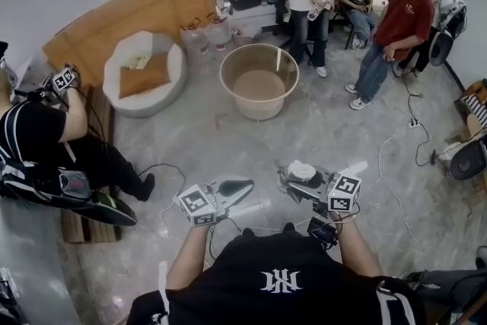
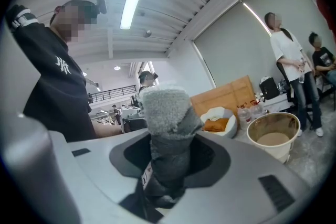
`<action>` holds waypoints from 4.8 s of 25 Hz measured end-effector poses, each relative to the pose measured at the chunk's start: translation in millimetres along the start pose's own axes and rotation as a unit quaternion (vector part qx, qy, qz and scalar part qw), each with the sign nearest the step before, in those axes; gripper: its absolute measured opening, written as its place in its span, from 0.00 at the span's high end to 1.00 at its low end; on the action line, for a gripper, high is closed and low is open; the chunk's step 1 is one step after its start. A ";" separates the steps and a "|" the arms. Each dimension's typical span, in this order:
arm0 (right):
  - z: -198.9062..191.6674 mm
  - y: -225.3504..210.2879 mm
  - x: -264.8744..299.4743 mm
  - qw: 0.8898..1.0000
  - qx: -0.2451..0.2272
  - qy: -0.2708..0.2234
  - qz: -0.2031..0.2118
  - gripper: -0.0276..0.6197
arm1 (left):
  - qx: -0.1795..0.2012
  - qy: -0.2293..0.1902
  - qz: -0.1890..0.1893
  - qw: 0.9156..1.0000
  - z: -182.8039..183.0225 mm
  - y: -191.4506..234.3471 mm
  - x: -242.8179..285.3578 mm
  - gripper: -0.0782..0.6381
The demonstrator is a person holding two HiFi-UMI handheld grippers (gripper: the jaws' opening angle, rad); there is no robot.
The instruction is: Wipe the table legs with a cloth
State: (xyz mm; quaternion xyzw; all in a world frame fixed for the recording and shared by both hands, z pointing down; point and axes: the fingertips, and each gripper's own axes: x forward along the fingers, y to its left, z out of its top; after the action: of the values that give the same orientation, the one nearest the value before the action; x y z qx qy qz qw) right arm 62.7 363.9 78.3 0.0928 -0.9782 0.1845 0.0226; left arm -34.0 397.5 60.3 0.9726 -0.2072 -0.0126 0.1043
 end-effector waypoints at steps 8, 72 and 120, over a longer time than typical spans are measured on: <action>14.3 -25.4 15.9 1.000 0.003 0.008 -0.024 0.72 | -0.007 0.007 -0.004 1.000 10.6 31.2 -2.4 0.88; 64.9 -264.2 -125.6 0.992 -0.025 0.002 -0.122 0.72 | -0.089 0.024 0.106 0.990 -40.2 182.5 131.0 0.88; 15.5 -568.2 64.5 0.994 0.063 0.090 -0.013 0.72 | -0.147 0.041 0.181 0.972 -91.4 456.1 227.7 0.88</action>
State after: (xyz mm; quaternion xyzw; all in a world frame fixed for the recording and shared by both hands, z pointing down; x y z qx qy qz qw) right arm 107.0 -172.6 271.6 0.0896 -0.9575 0.2526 0.1068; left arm -2.3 -83.8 248.9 0.8926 -0.3716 0.0167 0.2548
